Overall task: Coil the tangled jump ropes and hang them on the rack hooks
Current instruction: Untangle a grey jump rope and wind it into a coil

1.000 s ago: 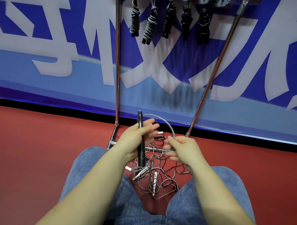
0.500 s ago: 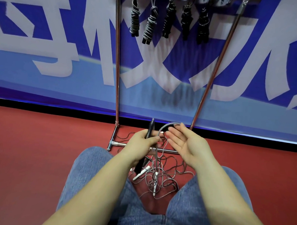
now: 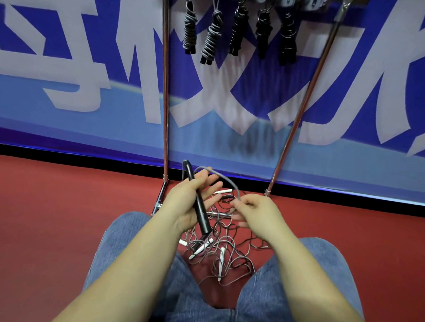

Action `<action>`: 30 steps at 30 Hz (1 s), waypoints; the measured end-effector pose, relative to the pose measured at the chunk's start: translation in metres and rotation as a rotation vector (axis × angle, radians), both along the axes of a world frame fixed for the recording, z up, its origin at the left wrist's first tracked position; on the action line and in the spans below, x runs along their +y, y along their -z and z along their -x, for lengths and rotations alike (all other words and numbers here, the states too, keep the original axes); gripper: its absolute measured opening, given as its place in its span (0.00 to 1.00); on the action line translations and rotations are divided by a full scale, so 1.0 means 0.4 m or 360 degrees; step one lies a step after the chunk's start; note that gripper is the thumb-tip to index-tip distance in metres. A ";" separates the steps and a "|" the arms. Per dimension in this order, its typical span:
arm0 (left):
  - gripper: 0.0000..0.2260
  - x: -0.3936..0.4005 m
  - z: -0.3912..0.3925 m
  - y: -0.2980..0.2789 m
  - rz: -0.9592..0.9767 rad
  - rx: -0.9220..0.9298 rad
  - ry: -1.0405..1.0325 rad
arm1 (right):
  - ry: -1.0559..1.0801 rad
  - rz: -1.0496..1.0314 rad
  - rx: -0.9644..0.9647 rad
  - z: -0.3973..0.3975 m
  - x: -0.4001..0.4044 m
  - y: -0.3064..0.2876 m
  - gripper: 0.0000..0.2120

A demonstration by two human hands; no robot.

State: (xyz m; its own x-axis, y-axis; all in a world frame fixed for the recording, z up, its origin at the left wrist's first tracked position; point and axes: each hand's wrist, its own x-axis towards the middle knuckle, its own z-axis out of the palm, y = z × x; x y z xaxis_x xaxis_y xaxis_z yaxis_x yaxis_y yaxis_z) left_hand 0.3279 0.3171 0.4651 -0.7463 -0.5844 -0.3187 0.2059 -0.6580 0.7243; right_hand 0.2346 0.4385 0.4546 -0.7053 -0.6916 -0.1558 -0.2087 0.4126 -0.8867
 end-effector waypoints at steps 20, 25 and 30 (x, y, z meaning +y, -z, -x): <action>0.06 0.041 0.007 0.033 0.0704 -0.0363 0.0094 | 0.0156 0.0511 -0.0885 0.011 0.006 -0.044 0.06; 0.06 0.028 0.010 -0.001 0.0179 -0.0153 -0.0057 | -0.0418 -0.0558 0.0173 -0.004 0.009 0.014 0.03; 0.06 0.023 0.009 -0.016 0.0110 -0.0041 -0.0036 | -0.0320 -0.0410 0.0345 0.006 -0.004 0.034 0.08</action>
State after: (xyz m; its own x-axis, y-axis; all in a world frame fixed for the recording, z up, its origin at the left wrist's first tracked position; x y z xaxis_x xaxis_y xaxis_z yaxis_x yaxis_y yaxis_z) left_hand 0.3244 0.3265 0.4716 -0.7247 -0.6224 -0.2956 0.2011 -0.6014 0.7732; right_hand 0.2321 0.4368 0.4410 -0.5953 -0.7771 -0.2044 -0.4794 0.5476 -0.6858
